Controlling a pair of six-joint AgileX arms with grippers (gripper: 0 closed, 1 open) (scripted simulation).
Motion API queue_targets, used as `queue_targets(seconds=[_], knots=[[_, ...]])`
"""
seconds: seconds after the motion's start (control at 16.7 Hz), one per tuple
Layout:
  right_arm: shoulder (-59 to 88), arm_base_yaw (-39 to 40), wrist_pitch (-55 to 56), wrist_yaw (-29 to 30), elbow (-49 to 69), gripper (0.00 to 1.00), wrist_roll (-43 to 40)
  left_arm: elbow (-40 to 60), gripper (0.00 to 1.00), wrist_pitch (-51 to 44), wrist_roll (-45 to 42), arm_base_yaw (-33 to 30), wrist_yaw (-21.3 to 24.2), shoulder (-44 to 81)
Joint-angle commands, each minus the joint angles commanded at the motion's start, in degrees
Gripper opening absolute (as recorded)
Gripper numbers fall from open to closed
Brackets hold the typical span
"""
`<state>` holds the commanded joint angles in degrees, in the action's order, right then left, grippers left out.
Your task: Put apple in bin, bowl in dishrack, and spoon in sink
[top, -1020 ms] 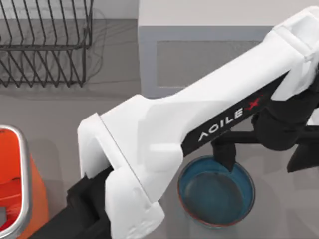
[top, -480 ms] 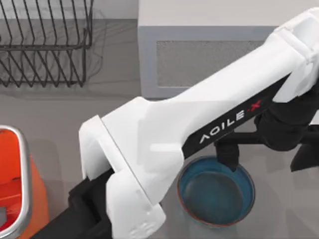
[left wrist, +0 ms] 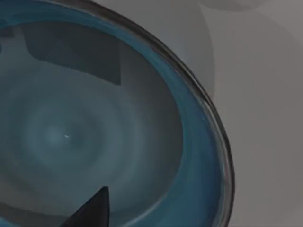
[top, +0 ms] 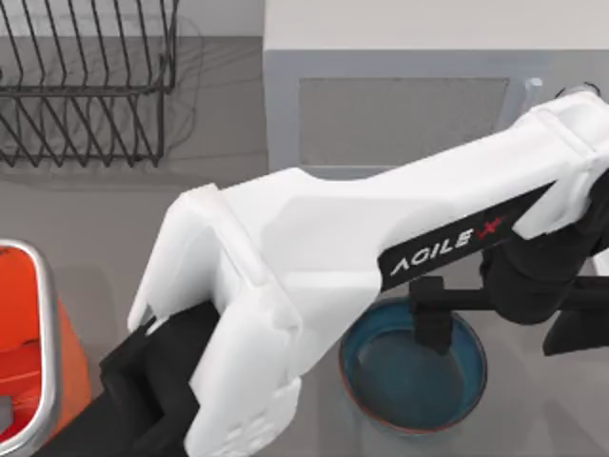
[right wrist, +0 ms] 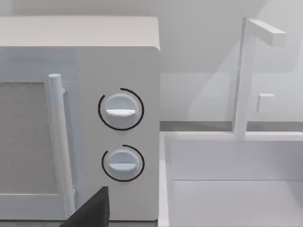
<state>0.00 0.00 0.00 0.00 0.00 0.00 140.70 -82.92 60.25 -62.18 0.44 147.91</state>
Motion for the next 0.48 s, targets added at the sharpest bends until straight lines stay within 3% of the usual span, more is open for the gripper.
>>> queue_targets(seconds=[0.24, 0.48], knots=[[0.0, 0.0, 0.0, 0.0, 0.0, 1.00, 0.0, -12.4, 1.00, 9.7, 0.1, -0.1, 0.0, -2.7], [0.0, 0.0, 0.0, 0.0, 0.0, 1.00, 0.0, -15.6, 1.00, 12.5, 0.2, -0.1, 0.0, -3.2]])
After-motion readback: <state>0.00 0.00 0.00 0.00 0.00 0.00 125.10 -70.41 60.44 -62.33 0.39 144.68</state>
